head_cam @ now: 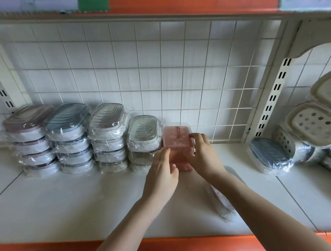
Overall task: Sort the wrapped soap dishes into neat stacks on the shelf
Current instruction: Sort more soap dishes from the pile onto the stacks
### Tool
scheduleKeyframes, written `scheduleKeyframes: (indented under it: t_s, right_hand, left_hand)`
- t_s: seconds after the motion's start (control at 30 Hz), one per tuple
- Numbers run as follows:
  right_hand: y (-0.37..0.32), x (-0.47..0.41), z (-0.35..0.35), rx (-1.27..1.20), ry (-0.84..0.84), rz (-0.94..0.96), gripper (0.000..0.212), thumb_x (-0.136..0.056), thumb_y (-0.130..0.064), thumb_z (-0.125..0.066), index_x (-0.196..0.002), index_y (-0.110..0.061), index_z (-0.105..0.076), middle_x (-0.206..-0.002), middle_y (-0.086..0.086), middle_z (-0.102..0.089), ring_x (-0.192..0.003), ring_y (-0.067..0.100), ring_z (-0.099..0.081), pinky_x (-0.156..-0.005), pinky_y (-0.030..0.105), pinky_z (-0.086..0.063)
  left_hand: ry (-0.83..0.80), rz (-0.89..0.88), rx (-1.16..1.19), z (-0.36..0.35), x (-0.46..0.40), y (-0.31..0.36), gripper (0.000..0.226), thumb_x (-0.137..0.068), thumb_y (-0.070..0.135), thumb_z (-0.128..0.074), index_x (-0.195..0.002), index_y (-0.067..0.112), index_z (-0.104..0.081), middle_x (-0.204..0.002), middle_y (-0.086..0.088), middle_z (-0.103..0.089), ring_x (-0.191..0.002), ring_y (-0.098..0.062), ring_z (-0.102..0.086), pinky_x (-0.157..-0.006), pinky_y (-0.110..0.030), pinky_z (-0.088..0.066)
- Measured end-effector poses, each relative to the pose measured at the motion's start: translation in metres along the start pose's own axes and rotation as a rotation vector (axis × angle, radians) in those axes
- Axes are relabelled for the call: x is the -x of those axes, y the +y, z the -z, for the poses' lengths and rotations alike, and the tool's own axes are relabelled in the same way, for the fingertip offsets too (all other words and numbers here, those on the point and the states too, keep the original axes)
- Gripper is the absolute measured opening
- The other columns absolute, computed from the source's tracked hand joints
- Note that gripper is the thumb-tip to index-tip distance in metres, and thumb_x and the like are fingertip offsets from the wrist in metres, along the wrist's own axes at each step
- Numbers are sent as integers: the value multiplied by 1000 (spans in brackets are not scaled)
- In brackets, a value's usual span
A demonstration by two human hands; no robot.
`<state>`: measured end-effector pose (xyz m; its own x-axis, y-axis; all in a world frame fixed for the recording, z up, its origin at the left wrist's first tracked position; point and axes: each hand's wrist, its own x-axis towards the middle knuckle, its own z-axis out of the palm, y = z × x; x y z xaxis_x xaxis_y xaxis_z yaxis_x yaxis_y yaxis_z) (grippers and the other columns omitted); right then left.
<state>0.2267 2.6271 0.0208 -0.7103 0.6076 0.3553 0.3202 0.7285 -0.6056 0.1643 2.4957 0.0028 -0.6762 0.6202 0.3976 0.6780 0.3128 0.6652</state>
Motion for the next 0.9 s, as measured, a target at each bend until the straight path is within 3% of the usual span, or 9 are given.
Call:
scheduleKeyframes:
  t_s: [0.2,0.33,0.43,0.53,0.7,0.83,0.9]
  right_hand:
    - [-3,0,2,2,-38,-42,49,-90,-27,-59,-130,-7,-40,-127,15,-49,-114,32,-50,-83,32,-38]
    - [0,12,17,-51,42,-54,44,-92,-25,-58,-130,-8,-44,-128,13,-51,-114,29,-51,-91,33,-41]
    - [13,34,39,-10,170,-85,29,-93,-23,-56,-119,-11,-55,-120,9,-57,-108,27,-55,-90,36,-43]
    - [30,63,52,42,190,-189,26,-92,-22,-57,-116,-11,-59,-117,11,-57,-108,32,-54,-90,43,-44]
    - [50,106,52,31,76,-317,51,-87,-35,-63,-129,-10,-47,-125,12,-49,-116,32,-47,-97,44,-40]
    - [55,121,46,-75,64,-380,84,-75,-66,-54,-136,-12,-38,-132,8,-46,-122,27,-44,-97,36,-38]
    - [59,124,44,-121,86,-390,84,-75,-65,-51,-138,-11,-37,-134,7,-46,-126,25,-42,-100,34,-35]
  left_hand:
    - [-30,12,-26,1,1,-1,49,-90,9,-53,-138,5,-40,-145,-7,-40,-132,-22,-40,-104,-31,-33]
    - [26,-21,-63,3,14,3,42,-87,8,-57,-129,10,-51,-127,-7,-53,-113,-26,-54,-88,-40,-48]
    - [35,-68,-52,-1,25,8,38,-84,7,-59,-122,11,-57,-120,-5,-58,-106,-26,-59,-83,-38,-50]
    - [-35,-95,-20,-11,38,17,35,-87,14,-54,-123,14,-57,-121,0,-58,-107,-20,-58,-86,-33,-47]
    - [-179,-63,31,-34,52,33,41,-87,29,-43,-125,17,-55,-122,2,-58,-110,-18,-57,-90,-32,-46]
    - [-163,-71,26,-51,64,31,52,-84,42,-35,-120,11,-58,-115,-2,-61,-106,-19,-58,-86,-22,-42]
    - [-115,-91,5,-57,67,27,48,-84,39,-40,-115,8,-60,-106,-3,-64,-98,-20,-62,-84,-22,-41]
